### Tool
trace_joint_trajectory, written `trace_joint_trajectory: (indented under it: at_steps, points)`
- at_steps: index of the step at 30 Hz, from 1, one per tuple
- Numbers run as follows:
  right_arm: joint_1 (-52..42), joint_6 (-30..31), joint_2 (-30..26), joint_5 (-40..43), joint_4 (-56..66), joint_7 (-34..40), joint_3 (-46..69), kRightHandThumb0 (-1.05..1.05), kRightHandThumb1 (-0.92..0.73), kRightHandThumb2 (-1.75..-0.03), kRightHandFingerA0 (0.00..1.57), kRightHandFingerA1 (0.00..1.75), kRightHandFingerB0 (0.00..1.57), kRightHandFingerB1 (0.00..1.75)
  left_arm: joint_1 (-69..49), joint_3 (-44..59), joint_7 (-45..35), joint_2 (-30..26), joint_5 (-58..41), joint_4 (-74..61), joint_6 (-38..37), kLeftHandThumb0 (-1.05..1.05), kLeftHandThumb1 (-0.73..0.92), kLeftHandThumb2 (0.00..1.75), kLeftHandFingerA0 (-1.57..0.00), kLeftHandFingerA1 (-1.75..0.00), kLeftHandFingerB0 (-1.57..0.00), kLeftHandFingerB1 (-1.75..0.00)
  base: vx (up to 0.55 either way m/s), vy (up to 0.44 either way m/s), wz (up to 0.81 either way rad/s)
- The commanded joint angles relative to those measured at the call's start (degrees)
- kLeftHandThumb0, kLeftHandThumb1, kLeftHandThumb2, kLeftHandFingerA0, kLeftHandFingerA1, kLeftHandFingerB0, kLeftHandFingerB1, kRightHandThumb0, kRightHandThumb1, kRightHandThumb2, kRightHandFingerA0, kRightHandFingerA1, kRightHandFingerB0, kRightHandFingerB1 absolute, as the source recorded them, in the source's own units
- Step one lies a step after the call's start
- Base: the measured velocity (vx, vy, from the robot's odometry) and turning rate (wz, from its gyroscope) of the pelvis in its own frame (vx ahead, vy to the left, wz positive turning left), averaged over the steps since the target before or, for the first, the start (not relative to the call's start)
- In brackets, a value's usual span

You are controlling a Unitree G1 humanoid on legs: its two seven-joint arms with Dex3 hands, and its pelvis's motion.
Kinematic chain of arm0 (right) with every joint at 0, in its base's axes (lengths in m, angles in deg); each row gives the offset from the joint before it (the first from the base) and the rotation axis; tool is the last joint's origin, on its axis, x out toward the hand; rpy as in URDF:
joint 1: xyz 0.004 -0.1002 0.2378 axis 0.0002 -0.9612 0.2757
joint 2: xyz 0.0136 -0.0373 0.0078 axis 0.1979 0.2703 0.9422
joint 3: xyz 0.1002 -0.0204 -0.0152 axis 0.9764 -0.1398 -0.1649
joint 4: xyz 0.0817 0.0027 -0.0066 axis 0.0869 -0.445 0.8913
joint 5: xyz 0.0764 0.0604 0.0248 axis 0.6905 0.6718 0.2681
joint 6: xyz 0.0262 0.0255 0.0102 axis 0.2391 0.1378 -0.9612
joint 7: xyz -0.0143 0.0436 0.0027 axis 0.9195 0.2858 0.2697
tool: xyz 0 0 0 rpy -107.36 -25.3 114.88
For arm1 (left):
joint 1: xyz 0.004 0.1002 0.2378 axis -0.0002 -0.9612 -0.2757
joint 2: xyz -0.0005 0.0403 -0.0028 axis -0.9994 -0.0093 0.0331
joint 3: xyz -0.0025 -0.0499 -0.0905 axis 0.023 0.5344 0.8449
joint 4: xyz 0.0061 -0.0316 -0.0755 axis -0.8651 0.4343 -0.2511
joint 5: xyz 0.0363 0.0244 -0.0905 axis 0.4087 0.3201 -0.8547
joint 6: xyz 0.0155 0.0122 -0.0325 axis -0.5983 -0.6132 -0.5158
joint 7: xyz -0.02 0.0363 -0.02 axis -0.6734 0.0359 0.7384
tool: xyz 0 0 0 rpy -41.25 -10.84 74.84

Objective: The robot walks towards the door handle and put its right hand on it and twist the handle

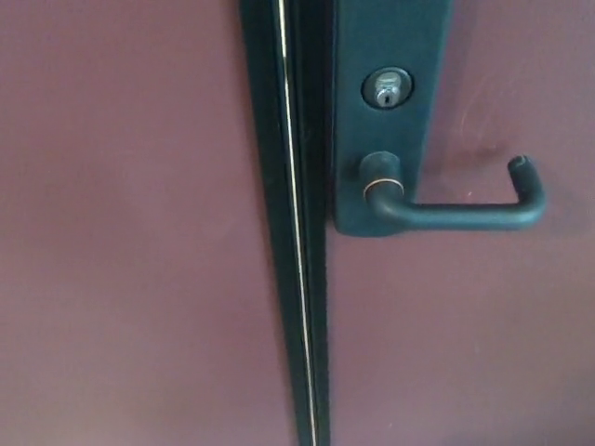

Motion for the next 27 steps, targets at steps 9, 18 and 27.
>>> trace_joint_trajectory:
  at_steps: [9,18,27]
  points:
    - [-0.3,0.38,0.3,0.37,-0.08,-0.34,0.25,-0.31,-0.67,-0.6,0.69,0.5,0.54,0.41,-0.09,-0.36,0.13,-0.46,0.77,-0.07,-0.2,-0.32,0.6,0.58,-0.65,-0.46,-0.53,-0.41,0.01,0.206,0.06]
    - [-0.03,0.73,0.44,0.04,-0.15,-0.5,0.09,-0.31,-0.67,-0.61,0.7,0.51,0.54,0.42,-0.14,-0.41,-0.12,-0.75,0.81,0.05,-0.3,-0.32,0.6,0.58,-0.65,-0.46,-0.53,-0.41,0.0,-0.003,0.01]
    - [0.1,0.75,0.64,0.24,-0.18,-0.55,0.15,-0.31,-0.68,-0.6,0.68,0.48,0.55,0.41,-0.29,-0.23,-0.29,-0.7,0.67,-0.04,-0.39,-0.32,0.6,0.58,-0.65,-0.46,-0.52,-0.4,0.04,-0.224,-0.09]
